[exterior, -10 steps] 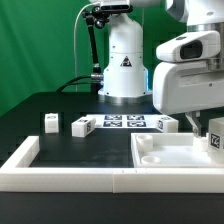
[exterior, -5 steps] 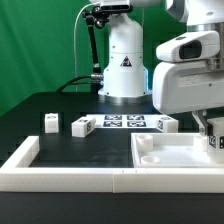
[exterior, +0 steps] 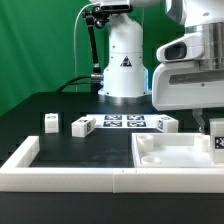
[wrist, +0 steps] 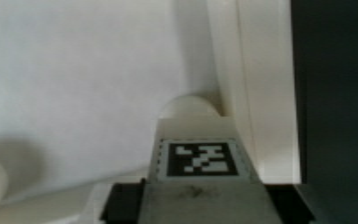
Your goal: Assemble one leg
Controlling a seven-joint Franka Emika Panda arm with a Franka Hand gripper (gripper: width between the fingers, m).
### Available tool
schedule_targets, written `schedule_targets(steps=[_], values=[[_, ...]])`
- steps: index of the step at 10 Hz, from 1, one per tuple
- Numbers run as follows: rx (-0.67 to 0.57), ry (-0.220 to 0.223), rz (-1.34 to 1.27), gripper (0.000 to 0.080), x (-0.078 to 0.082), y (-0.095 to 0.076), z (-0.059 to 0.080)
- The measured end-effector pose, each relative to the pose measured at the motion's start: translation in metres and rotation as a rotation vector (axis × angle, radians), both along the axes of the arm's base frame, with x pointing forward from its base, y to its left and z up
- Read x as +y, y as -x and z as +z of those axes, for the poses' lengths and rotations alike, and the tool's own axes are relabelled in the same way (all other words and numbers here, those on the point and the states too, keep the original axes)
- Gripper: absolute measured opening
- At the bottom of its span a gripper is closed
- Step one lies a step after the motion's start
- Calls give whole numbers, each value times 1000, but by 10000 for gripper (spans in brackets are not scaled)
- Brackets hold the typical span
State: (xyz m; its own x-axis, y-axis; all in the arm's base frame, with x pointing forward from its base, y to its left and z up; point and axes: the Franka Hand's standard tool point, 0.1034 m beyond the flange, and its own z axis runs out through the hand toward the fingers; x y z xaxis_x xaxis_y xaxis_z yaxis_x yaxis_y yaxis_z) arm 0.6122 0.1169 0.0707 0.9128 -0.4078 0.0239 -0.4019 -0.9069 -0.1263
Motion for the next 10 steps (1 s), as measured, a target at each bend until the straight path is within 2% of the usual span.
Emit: schedule_targets(steps=[5, 7, 9, 10], values=[[41, -48, -630, 291, 7, 0, -1], [60, -79, -743, 291, 6, -1, -1], [61, -81, -752, 300, 7, -1, -1], [59, -79, -732, 492, 6, -1, -1]])
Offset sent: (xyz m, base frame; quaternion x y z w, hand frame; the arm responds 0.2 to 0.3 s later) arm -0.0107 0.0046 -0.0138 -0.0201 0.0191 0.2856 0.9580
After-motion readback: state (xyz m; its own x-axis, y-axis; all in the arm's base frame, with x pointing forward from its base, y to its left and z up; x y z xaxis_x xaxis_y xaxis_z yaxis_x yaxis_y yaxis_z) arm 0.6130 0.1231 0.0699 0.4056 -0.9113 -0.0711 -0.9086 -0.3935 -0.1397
